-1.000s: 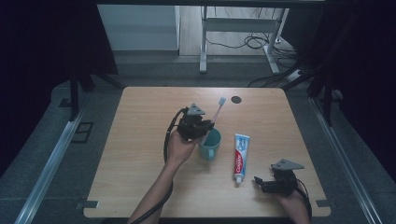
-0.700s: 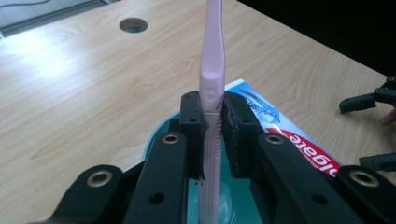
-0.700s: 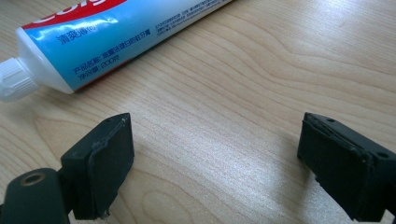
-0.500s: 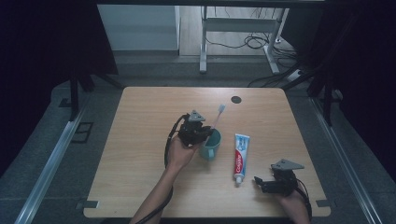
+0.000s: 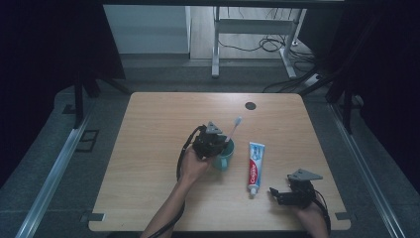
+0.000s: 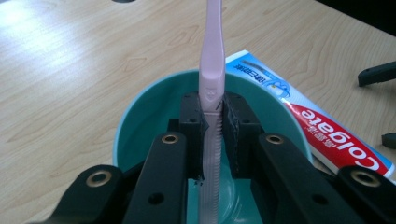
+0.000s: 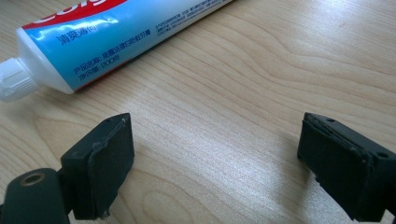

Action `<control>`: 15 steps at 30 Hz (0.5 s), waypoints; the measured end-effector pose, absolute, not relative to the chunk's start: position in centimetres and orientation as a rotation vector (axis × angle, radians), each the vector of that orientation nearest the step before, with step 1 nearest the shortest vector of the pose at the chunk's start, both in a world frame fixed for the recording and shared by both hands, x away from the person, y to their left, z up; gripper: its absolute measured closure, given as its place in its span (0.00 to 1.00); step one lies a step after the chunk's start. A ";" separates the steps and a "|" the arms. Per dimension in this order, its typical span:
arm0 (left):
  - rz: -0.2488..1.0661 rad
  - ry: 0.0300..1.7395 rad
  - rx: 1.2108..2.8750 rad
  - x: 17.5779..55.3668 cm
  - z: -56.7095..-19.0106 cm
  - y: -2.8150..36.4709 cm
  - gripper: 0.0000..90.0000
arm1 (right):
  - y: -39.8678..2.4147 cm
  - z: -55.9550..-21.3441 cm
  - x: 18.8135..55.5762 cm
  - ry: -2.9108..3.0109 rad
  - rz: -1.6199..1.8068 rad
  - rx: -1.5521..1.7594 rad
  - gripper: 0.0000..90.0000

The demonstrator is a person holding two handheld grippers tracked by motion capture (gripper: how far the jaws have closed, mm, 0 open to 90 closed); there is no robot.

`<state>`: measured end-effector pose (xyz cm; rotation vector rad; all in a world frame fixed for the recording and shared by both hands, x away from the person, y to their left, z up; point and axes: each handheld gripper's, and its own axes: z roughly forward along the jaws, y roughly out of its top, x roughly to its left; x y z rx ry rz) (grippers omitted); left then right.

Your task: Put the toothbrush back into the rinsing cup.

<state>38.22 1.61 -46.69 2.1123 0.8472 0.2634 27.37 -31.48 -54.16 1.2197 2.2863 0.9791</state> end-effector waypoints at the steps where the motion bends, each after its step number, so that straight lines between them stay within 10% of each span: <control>1: 0.261 0.849 2.116 38.2 -46.8 1.6 0.88 | -31.5 -54.2 27.4 2.286 0.979 1.220 0.11; 15: 0.235 0.882 2.159 38.5 -47.6 1.5 0.87 | -31.5 -54.2 27.4 2.287 0.979 1.220 0.11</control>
